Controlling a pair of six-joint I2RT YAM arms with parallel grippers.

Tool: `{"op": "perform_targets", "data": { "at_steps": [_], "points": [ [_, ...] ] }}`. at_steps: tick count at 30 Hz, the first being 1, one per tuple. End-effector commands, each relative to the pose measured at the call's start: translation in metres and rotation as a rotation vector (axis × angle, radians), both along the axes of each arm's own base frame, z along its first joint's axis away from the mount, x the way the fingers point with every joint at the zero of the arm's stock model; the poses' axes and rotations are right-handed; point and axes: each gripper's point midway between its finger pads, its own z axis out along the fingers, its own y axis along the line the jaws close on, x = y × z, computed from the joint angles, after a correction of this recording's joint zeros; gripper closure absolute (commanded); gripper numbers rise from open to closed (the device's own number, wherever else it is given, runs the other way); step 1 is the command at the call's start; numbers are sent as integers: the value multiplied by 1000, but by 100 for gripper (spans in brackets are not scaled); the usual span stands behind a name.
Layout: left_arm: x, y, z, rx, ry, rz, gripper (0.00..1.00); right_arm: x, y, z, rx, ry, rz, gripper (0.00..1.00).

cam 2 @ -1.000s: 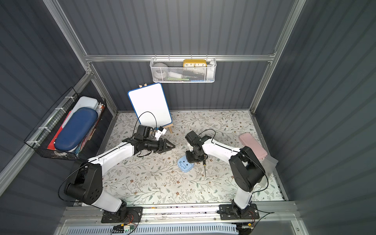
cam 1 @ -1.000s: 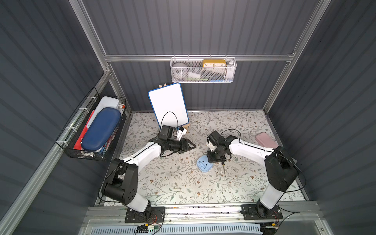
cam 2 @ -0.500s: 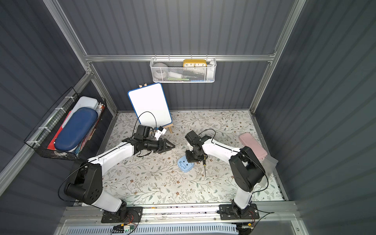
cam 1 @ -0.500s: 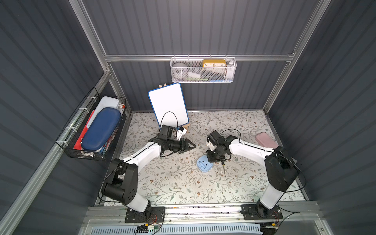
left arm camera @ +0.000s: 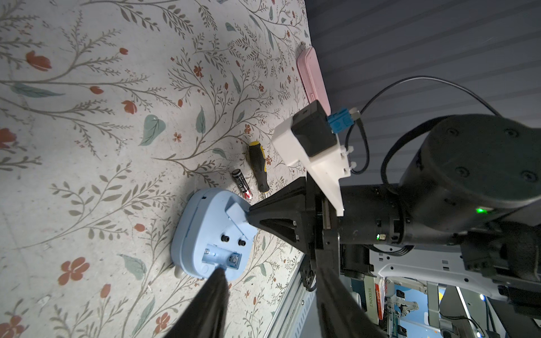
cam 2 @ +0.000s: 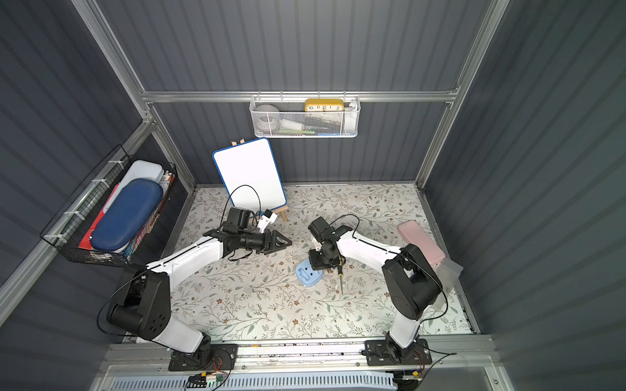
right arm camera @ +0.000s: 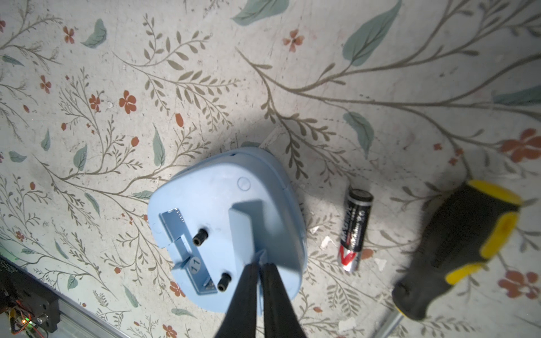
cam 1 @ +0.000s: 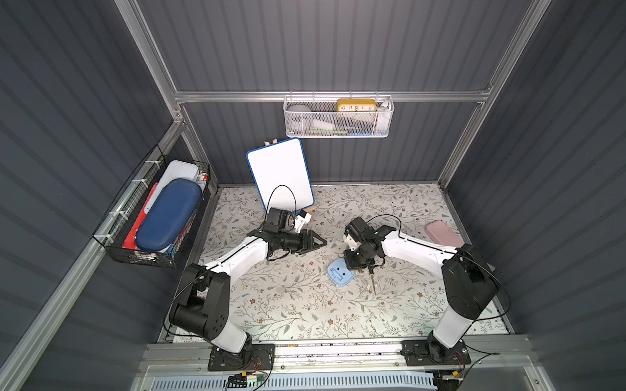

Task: Remove the battery from the alarm
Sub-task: Pick up the cover from the alarm.

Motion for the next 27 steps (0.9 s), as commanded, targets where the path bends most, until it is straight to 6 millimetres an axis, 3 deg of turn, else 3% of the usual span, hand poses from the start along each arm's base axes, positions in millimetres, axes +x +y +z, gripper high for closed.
{"op": "perform_targets", "data": {
  "at_steps": [1,9,27],
  "points": [
    [-3,0,-11,-3,27,-18,48,-4,-6,1,-19,-5,-17,91],
    [-1,-1,-12,-7,27,-22,48,-5,-7,0,-21,-3,-22,92],
    [2,-4,-16,-15,45,-29,48,-5,-8,18,14,-26,-48,93]
  ]
}}
